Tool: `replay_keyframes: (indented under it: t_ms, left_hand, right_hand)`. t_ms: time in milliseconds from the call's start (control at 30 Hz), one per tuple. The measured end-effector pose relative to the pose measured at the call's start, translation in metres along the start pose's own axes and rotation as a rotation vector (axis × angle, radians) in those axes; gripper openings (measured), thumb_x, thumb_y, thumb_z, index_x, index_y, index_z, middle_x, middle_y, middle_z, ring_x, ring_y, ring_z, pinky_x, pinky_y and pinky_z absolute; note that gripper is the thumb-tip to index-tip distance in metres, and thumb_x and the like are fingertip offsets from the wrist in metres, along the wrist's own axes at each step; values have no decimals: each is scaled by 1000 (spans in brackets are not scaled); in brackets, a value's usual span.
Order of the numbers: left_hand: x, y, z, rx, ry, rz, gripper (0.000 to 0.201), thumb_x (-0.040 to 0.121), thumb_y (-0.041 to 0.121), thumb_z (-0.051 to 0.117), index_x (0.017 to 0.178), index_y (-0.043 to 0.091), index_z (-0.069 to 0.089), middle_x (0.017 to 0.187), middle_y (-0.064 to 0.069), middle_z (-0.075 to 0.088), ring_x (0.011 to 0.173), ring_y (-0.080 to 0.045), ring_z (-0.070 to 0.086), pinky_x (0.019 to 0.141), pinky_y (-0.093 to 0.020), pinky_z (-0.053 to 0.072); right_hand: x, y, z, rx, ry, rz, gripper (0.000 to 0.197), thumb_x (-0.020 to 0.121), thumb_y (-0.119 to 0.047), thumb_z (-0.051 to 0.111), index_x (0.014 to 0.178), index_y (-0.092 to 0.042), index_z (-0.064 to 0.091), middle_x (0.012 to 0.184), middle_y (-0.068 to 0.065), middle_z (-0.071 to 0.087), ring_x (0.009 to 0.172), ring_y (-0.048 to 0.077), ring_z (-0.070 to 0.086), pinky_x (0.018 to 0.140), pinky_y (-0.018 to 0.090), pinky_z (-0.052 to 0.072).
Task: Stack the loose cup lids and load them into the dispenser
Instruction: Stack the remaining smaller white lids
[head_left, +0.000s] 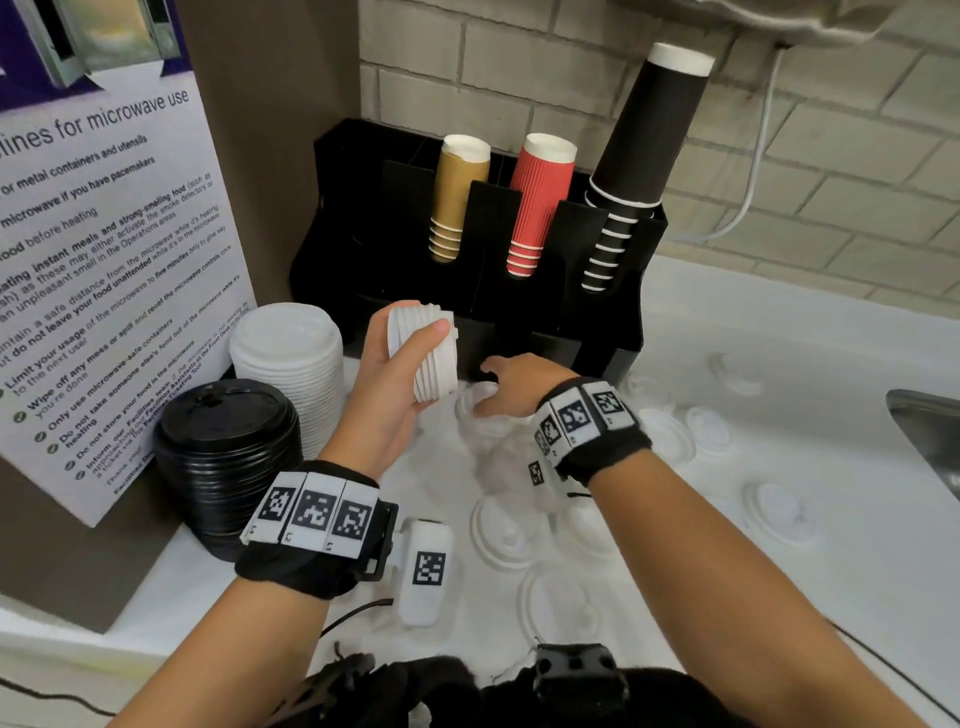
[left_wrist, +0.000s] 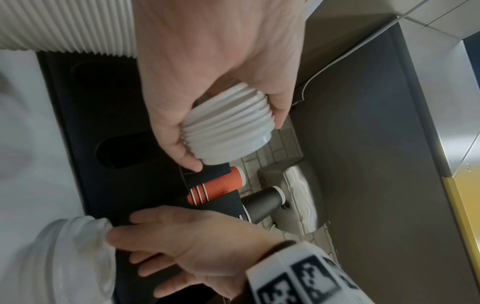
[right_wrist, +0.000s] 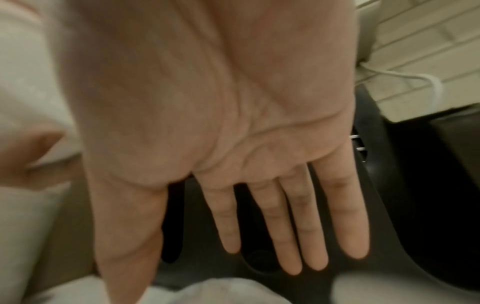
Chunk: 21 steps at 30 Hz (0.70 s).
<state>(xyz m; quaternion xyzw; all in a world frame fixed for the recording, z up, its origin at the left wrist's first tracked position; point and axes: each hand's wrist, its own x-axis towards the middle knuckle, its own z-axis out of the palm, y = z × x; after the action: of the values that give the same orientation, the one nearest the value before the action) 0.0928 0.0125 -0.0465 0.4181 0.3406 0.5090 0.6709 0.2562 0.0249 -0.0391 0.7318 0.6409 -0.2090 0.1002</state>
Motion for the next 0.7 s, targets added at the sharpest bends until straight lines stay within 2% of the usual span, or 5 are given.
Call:
replay_keyframes:
  t_ms: [233, 400, 500, 600, 700]
  left_hand:
    - [2, -1, -3, 10, -31, -14, 30, 92, 22, 62, 118, 33, 52, 111, 8, 59, 104, -13, 59, 96, -49, 50]
    - [5, -1, -7, -15, -38, -7, 31, 91, 23, 63, 119, 31, 52, 111, 6, 60, 102, -14, 60, 94, -48, 51]
    - [8, -1, -8, -37, -33, 16, 31, 90, 23, 63, 117, 30, 52, 109, 6, 60, 101, -13, 60, 84, -40, 52]
    - [10, -2, -8, -57, -47, 20, 37, 86, 26, 66, 119, 31, 51, 115, 4, 59, 103, -13, 60, 76, -30, 54]
    - [10, -3, -8, -86, -78, 13, 45, 78, 32, 68, 120, 30, 52, 115, 4, 60, 104, -13, 61, 76, -30, 54]
  right_hand:
    - [12, -12, 2, -176, -79, -34, 78, 85, -41, 68, 147, -14, 30, 134, 11, 51, 115, 26, 56, 83, 35, 48]
    - [6, -6, -12, -41, 20, -19, 66, 83, -46, 63, 137, -21, 35, 118, 8, 51, 99, 26, 56, 77, 36, 50]
    - [-9, 2, -26, 205, 142, -50, 57, 81, -45, 64, 128, -25, 39, 108, 5, 54, 96, 23, 57, 79, 37, 52]
    - [-33, 8, -23, 654, 249, -152, 45, 84, -37, 66, 120, -28, 42, 101, 3, 61, 89, 18, 63, 82, 35, 55]
    - [-55, 2, -4, 1037, 313, -275, 36, 85, -31, 63, 118, -32, 47, 101, 1, 62, 88, 15, 64, 79, 32, 54]
